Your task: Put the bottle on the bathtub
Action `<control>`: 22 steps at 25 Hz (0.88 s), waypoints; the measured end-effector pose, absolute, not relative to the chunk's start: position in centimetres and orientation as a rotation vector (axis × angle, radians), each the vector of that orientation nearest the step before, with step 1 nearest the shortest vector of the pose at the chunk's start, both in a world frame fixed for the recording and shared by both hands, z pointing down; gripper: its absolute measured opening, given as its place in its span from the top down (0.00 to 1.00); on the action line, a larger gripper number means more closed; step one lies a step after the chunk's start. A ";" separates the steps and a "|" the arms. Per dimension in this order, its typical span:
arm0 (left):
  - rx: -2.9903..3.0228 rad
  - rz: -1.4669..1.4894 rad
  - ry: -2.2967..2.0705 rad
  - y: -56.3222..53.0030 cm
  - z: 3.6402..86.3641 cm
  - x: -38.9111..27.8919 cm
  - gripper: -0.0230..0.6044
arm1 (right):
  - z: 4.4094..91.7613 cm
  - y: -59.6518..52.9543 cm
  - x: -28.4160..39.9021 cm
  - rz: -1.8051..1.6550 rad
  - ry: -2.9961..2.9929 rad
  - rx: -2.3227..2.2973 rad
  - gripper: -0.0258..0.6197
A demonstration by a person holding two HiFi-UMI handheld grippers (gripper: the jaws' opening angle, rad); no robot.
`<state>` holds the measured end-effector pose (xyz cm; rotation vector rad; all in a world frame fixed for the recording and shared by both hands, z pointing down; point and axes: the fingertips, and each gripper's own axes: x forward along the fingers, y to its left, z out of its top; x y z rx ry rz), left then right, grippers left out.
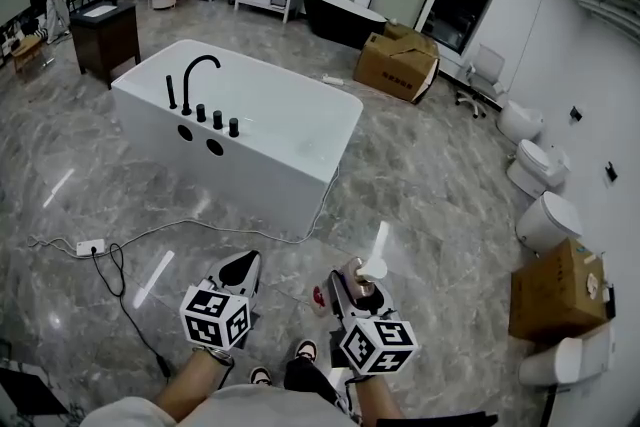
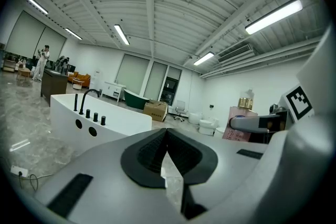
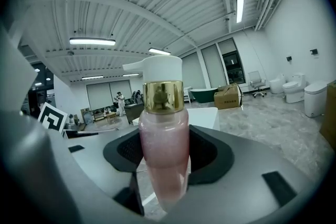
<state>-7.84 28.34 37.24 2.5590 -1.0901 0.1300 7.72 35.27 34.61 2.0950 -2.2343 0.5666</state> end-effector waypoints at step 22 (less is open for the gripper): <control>2.536 0.121 -1.152 19.0 37.6 -2.8 0.94 | 35.3 24.8 14.2 0.598 -2.266 2.066 0.59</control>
